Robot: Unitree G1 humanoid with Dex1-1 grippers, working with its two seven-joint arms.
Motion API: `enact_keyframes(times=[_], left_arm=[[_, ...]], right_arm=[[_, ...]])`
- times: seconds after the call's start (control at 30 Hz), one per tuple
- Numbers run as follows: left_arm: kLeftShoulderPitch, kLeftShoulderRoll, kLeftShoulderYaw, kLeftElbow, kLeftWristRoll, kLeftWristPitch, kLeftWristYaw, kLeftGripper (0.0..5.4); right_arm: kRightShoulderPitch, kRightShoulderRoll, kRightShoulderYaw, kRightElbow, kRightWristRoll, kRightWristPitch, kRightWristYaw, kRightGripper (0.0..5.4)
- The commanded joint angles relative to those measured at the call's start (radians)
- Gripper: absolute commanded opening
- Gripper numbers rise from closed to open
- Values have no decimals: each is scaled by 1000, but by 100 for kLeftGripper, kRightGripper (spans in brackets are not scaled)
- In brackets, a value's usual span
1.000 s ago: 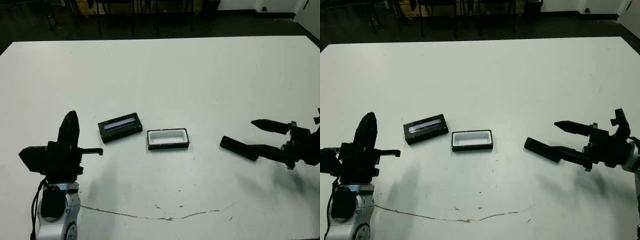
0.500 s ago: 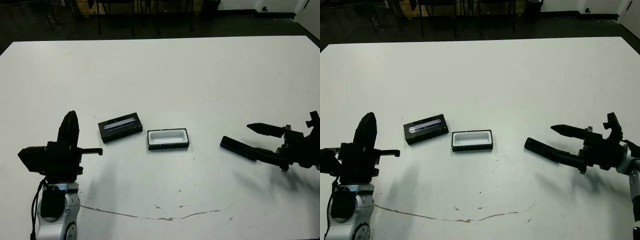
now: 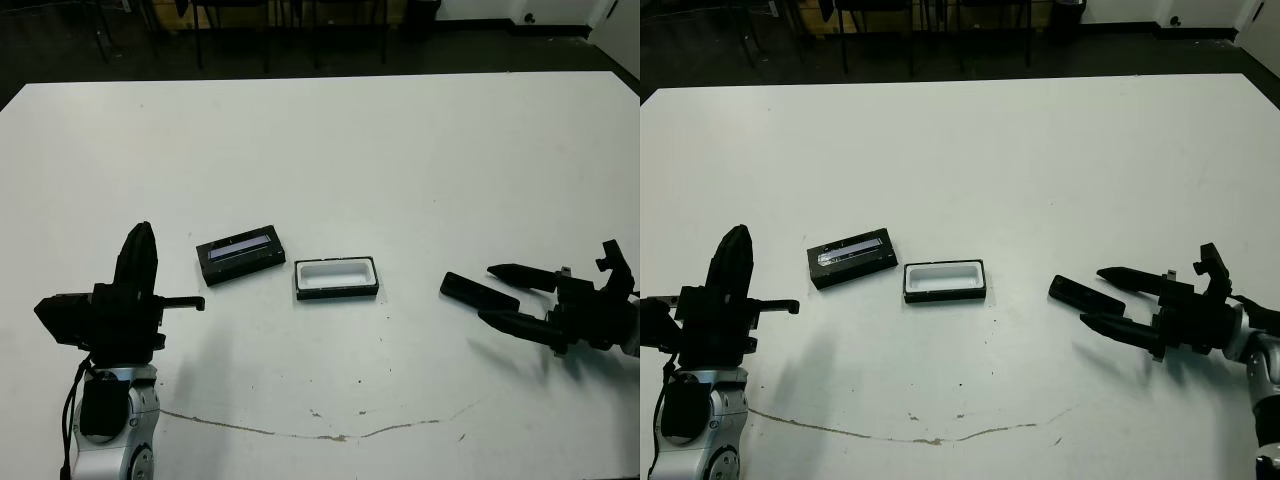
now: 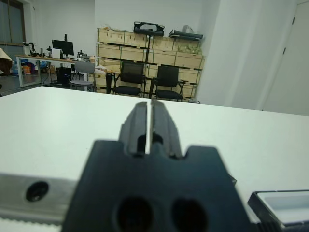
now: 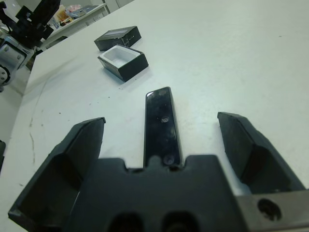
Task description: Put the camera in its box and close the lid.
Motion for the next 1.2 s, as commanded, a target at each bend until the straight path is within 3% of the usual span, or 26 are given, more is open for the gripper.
enact_keyframes(times=[0.03,0.6,1.2], left_arm=[[12,7,8,18,-5,7,-5,0],[11,5,8,23,-3,-2,-6,0],[8,5,9,20,4,5,1,0]], right_arm=[[10,10,2,17,-23,-22,-14,539],[-10,-4,31,54,-64,-36,4,539],[-13,-13,51,59,-125,-140,-17,539]])
